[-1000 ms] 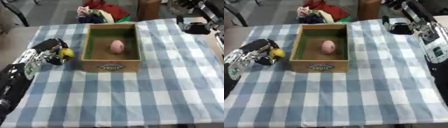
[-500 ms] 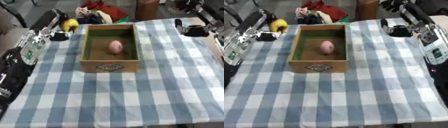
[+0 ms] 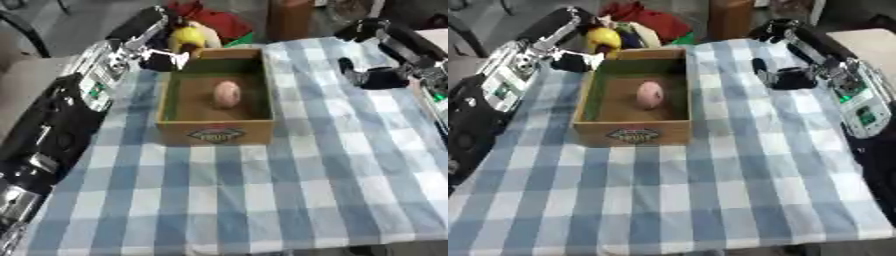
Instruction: Pick up objects on the table and place them in the box.
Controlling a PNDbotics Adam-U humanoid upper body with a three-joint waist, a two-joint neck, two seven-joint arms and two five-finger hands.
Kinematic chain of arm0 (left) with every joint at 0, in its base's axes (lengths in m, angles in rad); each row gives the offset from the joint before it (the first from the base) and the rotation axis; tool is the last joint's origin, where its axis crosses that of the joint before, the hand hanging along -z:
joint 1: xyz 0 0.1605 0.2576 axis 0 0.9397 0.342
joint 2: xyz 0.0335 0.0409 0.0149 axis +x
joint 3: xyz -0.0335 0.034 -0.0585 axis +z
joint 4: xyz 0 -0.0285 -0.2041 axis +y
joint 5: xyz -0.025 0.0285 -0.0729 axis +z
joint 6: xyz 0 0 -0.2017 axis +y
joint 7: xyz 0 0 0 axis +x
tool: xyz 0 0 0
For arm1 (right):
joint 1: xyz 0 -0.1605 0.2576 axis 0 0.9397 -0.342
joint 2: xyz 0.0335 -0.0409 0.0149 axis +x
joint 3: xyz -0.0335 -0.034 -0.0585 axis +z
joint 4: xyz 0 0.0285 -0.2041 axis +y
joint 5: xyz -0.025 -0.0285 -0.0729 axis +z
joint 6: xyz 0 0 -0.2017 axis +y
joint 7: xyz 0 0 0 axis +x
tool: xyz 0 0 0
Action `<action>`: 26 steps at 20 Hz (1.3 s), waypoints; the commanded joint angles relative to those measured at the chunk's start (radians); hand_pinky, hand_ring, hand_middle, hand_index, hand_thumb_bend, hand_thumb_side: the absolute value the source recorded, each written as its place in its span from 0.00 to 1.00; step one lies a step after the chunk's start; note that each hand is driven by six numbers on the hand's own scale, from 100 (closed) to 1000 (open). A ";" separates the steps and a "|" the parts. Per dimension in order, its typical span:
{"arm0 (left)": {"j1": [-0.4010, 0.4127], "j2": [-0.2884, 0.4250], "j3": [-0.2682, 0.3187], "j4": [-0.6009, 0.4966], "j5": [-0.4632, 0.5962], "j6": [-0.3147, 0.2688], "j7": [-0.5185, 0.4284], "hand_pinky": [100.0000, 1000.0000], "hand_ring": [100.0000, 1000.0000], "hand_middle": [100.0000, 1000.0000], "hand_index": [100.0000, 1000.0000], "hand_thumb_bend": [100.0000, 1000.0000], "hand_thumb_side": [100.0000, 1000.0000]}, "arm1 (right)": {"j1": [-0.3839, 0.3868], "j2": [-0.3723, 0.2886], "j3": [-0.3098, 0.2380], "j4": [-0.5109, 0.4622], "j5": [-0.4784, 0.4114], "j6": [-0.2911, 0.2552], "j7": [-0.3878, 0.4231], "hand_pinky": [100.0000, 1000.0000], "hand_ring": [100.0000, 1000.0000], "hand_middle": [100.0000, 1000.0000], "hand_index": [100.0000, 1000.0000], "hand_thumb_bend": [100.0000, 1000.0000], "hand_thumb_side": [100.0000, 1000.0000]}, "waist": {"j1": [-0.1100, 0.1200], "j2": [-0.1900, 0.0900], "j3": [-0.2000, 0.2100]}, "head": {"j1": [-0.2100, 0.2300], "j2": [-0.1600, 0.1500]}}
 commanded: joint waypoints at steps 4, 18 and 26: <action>-0.022 -0.005 0.000 0.010 -0.061 -0.034 -0.059 0.77 0.75 0.75 0.84 0.21 0.38 | -0.026 -0.007 -0.007 -0.005 0.007 -0.009 0.006 0.75 0.76 0.72 0.82 0.00 0.02 | -0.002 -0.015 -0.002 | 0.000 -0.004; 0.211 0.120 0.105 -0.306 0.340 0.091 0.042 0.71 0.59 0.56 0.77 0.00 0.18 | 0.005 -0.036 -0.031 -0.008 0.003 0.004 -0.013 0.75 0.76 0.72 0.83 0.00 0.02 | -0.003 -0.023 0.057 | -0.032 0.003; 0.436 0.165 0.197 -0.490 0.524 0.185 0.147 0.71 0.58 0.55 0.76 0.00 0.21 | 0.030 -0.061 -0.051 -0.018 -0.008 0.018 -0.027 0.74 0.76 0.72 0.83 0.00 0.02 | -0.012 -0.018 0.078 | -0.039 0.005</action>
